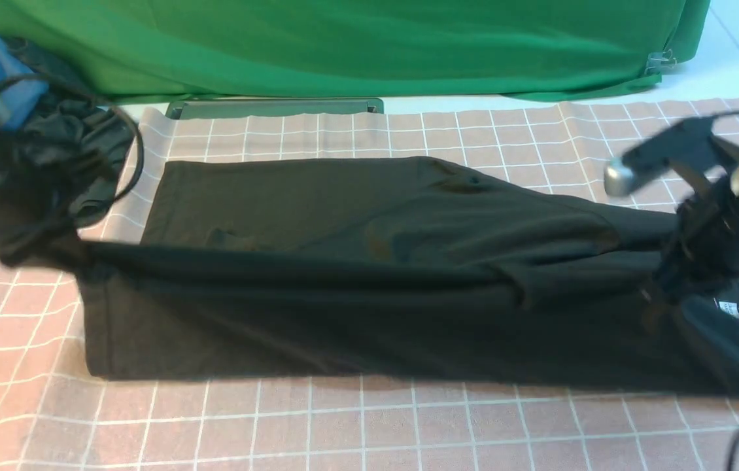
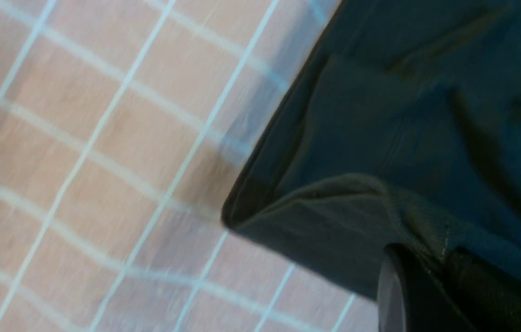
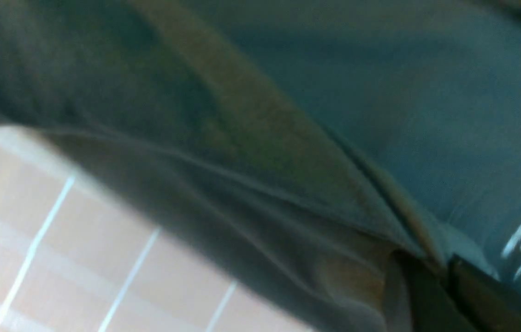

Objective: Fold a long-sleeved shirt over a pink coffee tablecloth.
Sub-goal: 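Fold the black garment in half by bringing its near edge over to the far edge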

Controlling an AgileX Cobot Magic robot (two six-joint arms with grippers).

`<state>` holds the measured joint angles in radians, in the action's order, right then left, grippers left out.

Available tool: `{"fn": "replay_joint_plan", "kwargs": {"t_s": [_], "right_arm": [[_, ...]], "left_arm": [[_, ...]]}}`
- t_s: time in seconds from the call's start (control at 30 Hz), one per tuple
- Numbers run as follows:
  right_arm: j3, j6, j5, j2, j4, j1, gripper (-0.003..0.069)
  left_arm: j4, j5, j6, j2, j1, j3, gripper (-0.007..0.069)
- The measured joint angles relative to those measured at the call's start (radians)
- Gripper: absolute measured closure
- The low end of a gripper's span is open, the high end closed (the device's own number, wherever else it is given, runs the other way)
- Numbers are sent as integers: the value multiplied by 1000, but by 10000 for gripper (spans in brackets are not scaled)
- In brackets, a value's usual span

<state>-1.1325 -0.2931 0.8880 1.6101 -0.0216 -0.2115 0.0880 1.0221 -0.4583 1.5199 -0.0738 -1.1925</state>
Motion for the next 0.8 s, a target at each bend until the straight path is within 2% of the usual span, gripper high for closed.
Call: {"fn": "replay_joint_plan", "kwargs": {"t_s": [0.2,0.3,0.37,0.47,0.5,0.53,0.57,0.63,0.8], "right_arm": [[-172,1,-6,228,2,7,604],[-238,10,-13,296,6,7,580],[-295,16,6,332,10,7,503],[-355,34,52,333,14,6,323],[-366,31,65,328,15,4,278],[-368,30,67,326,15,3,268],[-377,6,79,315,15,-8,204],[-380,-76,93,303,4,-43,170],[-380,-215,73,317,-14,-151,172]], "left_arm": [[4,-5,4,202,-5,-134,594],[5,-4,4,263,-6,-177,594],[5,1,4,299,-6,-199,594],[5,2,4,315,-6,-210,594],[5,1,4,316,-6,-212,594],[5,1,4,316,-6,-212,594],[5,2,4,316,-6,-215,594],[5,-1,4,316,-6,-218,594],[5,-1,6,316,-6,-218,594]]}}
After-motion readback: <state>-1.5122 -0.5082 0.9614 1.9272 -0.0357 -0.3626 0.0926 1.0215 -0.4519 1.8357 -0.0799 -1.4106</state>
